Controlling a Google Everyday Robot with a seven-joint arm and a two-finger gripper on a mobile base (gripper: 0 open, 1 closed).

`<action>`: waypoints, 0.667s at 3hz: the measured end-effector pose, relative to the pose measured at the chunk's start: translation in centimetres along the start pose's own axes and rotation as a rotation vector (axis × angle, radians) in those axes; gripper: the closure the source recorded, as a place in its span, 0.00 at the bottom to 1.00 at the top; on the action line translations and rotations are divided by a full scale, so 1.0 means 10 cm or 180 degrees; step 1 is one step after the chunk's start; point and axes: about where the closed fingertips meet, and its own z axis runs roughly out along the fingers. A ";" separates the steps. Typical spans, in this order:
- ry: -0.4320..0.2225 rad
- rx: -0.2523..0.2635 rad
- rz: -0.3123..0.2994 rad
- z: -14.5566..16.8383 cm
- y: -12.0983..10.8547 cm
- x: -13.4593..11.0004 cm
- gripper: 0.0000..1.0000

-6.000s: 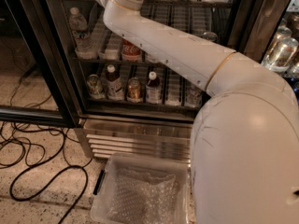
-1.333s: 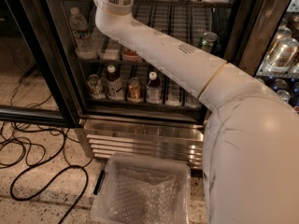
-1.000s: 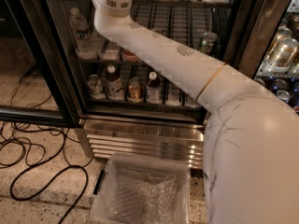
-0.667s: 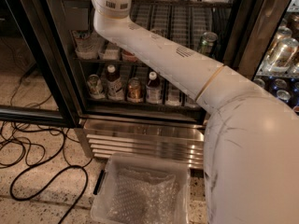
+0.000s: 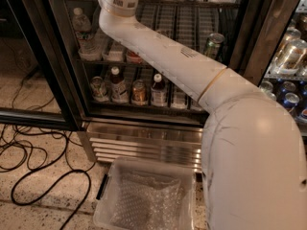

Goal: Pick coke can from top shelf of fridge

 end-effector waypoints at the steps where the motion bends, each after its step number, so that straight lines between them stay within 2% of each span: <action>1: 0.0020 -0.0012 -0.0012 0.07 0.00 0.04 0.22; 2: 0.0029 -0.0012 -0.0020 0.09 0.00 0.07 0.40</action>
Offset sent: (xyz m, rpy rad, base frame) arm 0.0384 -0.0151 -0.0090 0.0019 0.0155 -0.0149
